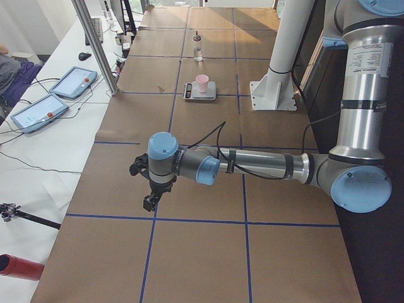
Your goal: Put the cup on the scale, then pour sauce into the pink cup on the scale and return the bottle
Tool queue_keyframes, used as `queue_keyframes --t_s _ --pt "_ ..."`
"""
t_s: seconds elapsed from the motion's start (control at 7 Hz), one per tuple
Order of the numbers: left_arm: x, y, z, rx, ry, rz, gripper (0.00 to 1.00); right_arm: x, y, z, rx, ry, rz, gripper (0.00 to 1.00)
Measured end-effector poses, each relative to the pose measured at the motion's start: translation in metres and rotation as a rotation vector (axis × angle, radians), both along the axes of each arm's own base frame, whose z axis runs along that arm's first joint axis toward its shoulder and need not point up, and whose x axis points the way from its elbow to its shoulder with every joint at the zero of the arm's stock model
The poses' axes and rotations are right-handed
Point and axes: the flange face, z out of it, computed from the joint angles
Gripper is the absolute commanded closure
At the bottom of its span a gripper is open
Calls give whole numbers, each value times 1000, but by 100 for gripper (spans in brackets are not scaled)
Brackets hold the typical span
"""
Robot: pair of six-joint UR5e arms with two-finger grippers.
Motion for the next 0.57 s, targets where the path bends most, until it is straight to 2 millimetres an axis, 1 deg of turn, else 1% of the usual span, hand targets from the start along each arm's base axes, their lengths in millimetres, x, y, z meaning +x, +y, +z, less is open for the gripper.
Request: queue_keyframes --t_s 0.14,0.29,0.43,0.57 --pt "-4 7 12 -25 -1 -7 0 0 -9 2 -2 3 63 0" --pt "-16 15 22 -62 3 -29 0 -1 -16 -1 -4 3 130 0" --pt "-30 22 28 -110 19 -56 0 -2 -18 -3 -7 0 167 0" --pt "-39 27 30 -150 38 -74 0 -3 -19 -3 -13 -4 182 0"
